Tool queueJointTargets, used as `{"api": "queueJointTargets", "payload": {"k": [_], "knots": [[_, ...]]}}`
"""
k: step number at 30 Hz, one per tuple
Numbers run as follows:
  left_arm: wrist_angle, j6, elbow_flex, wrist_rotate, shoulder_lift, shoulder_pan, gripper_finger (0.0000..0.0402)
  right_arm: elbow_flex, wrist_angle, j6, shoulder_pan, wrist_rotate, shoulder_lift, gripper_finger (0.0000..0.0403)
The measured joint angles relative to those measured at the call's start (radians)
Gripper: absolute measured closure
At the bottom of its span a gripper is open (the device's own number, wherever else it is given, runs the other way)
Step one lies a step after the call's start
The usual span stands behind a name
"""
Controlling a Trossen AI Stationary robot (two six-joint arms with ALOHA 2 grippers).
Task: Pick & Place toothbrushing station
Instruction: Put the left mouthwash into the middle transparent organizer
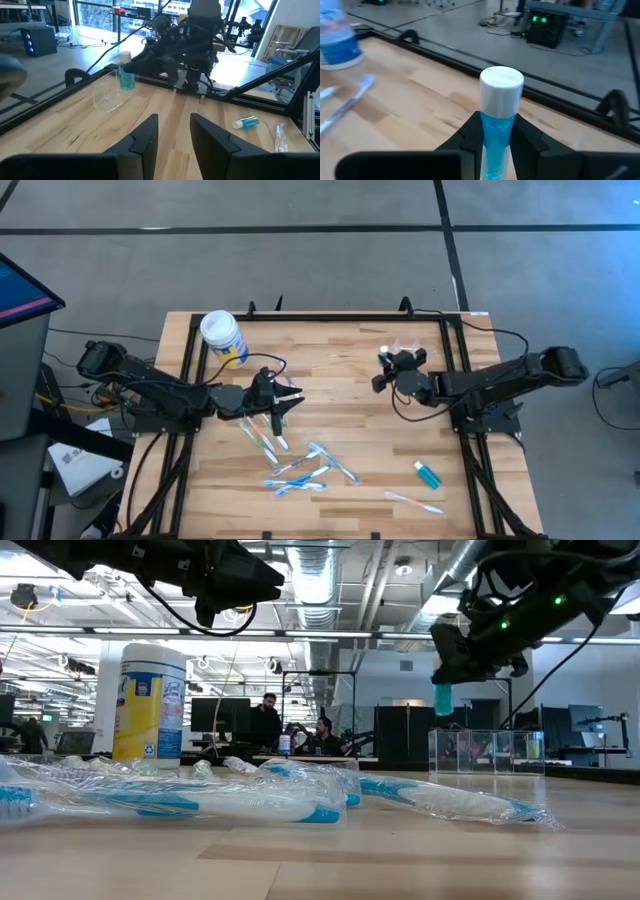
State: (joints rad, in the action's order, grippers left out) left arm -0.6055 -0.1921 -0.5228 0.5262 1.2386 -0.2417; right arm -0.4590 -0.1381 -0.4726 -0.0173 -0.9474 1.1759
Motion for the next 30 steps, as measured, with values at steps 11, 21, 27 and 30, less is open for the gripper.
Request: {"api": "queueJointTargets", "payload": {"k": [11,21,27,30], "knots": [[-0.002,-0.001,0.000,0.000,0.000,-0.003,0.0296,0.001,0.052,-0.002,0.126,-0.028,-0.013,0.0341],[-0.002,-0.001,0.000,0.000,0.000,-0.013,0.0296,0.001,0.197,-0.052,0.200,-0.074,-0.091,0.0341],[-0.002,-0.001,0.000,0.000,0.000,-0.013,0.0296,0.003,0.214,-0.060,0.253,-0.062,-0.097,0.0341],[-0.002,-0.001,0.000,0.000,0.000,-0.013,0.0296,0.023,0.186,-0.078,0.284,-0.041,-0.082,0.0341]]}}
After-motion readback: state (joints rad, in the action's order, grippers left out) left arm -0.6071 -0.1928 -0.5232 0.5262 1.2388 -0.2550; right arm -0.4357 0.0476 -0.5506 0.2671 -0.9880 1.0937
